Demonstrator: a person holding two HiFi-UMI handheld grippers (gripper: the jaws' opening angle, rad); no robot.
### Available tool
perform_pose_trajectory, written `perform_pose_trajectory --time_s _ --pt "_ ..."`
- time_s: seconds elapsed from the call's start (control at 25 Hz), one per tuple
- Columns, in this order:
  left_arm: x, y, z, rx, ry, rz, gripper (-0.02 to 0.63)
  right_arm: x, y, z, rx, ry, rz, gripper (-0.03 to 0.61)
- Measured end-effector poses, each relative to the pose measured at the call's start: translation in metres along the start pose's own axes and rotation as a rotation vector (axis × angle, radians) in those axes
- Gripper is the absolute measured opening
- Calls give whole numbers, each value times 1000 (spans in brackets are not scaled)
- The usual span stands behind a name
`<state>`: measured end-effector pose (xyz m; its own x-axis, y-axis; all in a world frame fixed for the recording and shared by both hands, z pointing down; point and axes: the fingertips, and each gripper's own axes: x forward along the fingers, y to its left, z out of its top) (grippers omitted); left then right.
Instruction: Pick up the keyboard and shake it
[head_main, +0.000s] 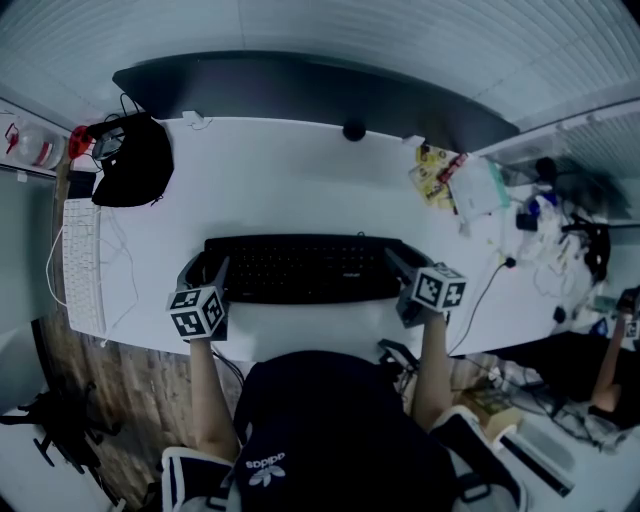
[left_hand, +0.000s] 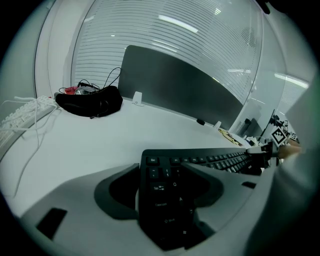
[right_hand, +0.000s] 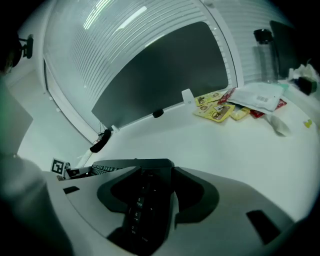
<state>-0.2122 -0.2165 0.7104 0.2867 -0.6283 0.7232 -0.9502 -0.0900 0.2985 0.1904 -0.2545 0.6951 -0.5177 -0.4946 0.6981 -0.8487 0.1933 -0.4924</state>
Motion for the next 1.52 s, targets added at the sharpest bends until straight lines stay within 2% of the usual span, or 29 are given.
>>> perform_pose_trajectory --time_s 0.16,0.52,0.68,0.84,1.16,1.52 --pt "-1 -1 0 10 -32 7 235 -7 1 3 -50 -21 -47 198" --pt "-18 -1 8 -33 -181 -12 235 -47 48 43 -277 -210 -100 198" --pt "-29 -5 19 -29 -280 -24 235 -68 68 61 -381 -299 -91 198" --pt "-36 -7 33 -26 -344 -29 235 -83 83 76 -461 -355 -81 198" --pt "-45 -17 60 -12 -435 -56 235 -114 115 98 -583 -457 -52 196" --pt "-62 -22 79 -7 -511 -82 235 -139 136 109 -655 -533 -65 196"
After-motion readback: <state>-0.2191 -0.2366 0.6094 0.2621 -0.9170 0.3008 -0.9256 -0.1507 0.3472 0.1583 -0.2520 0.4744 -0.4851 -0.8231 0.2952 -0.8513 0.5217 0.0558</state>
